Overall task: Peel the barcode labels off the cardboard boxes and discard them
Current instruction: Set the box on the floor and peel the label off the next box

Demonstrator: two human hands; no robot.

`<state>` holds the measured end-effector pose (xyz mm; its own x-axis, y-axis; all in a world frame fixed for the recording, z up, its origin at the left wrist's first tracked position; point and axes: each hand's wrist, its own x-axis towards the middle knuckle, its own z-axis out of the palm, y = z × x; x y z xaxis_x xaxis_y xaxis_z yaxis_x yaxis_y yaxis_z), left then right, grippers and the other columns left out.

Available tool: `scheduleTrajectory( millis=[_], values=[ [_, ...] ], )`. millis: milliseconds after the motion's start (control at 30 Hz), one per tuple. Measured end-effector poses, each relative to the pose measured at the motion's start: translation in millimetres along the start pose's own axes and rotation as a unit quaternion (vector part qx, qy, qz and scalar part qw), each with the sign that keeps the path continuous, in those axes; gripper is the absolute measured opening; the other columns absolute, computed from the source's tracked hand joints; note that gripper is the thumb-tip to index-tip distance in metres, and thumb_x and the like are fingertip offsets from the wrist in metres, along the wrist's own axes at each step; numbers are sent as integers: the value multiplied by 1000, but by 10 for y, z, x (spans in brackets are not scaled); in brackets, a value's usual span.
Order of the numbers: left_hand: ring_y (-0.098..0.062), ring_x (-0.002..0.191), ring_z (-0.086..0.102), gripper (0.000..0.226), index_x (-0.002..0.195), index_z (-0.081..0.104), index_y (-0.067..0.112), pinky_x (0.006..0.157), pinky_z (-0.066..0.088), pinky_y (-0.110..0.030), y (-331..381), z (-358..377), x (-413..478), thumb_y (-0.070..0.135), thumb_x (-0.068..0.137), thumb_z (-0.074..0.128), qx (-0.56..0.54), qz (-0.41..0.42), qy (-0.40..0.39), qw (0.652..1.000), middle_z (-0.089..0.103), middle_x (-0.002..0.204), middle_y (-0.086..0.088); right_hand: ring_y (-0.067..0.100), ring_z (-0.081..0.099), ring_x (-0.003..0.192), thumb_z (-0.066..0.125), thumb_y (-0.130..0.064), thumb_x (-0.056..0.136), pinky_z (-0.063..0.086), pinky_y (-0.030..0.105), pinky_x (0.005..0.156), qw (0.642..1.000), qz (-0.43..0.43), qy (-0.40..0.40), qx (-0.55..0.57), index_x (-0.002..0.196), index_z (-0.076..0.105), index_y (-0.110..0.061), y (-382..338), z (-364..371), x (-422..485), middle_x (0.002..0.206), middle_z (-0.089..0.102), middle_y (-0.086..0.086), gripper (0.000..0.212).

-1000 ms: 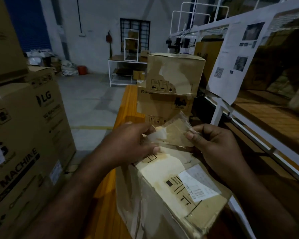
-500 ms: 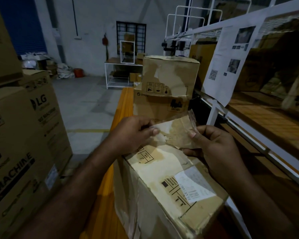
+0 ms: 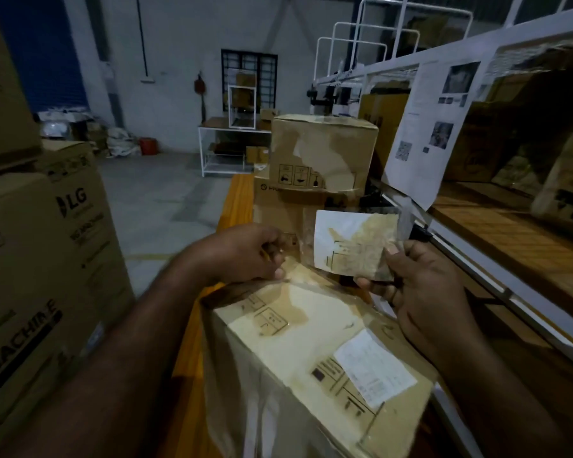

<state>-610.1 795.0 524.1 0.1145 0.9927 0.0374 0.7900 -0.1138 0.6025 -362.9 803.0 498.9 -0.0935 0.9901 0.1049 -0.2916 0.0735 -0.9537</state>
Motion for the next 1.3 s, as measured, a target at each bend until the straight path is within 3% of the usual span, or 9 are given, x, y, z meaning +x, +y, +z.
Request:
scheduleTrajectory(
  millis=[133,333,433,533,600,667,1000,1167,1300],
  values=[
    [-17,91,64,66,131,57,26,67,53,-30,12,-192,-210,28,72,86,-113,-40,-116,986,66,111,2,33,72,88,48,-14,99,59,29,58,997,20,-69,-11,110,61,-3,-8,-16,143,110,70,19,20],
    [-26,79,71,20,81,69,10,76,59,-49,30,73,-149,27,79,79,-281,23,80,956,74,88,-16,28,71,83,62,-28,88,61,34,66,984,11,-95,-152,110,65,-11,-128,118,97,105,71,15,28],
    [-26,73,71,25,76,66,7,70,58,-45,87,117,-35,26,90,71,-301,13,211,930,73,81,-16,15,65,94,70,-39,84,58,44,79,903,-63,13,-424,117,56,-36,-222,154,-196,112,62,-6,36],
    [-22,76,72,24,78,65,9,72,59,-41,237,155,116,26,93,68,-265,22,290,920,73,76,-8,-4,54,106,61,-67,76,50,32,89,818,-16,-132,-560,121,48,-49,-298,377,-757,120,50,-25,50],
    [-12,75,70,19,81,62,19,67,59,-34,354,272,195,30,96,63,-212,37,268,939,72,80,2,-4,7,139,29,-93,58,26,36,113,672,44,-256,-694,148,19,-43,-248,448,-949,154,11,-23,104],
    [-12,85,68,15,100,61,23,72,59,-36,389,403,260,36,99,55,-156,33,216,963,71,97,4,-8,-32,121,8,-94,50,-4,33,116,616,57,-283,-733,152,-12,-36,-201,451,-955,153,-28,-23,119],
    [-10,73,57,23,118,54,18,52,39,-27,300,562,281,34,102,49,-59,-58,192,978,67,107,-3,12,-15,148,-11,-91,62,-14,60,114,588,-34,-203,-782,155,0,-27,13,381,-484,163,-9,-7,114],
    [-15,76,58,25,119,53,19,53,46,-28,271,598,268,36,101,51,12,-73,231,970,67,104,-5,12,60,106,7,-84,84,33,45,111,583,-194,-135,-778,101,72,-22,38,419,-912,108,70,-4,92],
    [-12,71,55,26,119,54,17,53,47,-26,276,608,278,36,101,51,26,-39,234,971,66,100,-3,8,28,139,-1,-90,73,15,33,115,620,-97,-147,-764,145,38,-29,-32,481,-1058,155,31,-13,102]
  ],
)
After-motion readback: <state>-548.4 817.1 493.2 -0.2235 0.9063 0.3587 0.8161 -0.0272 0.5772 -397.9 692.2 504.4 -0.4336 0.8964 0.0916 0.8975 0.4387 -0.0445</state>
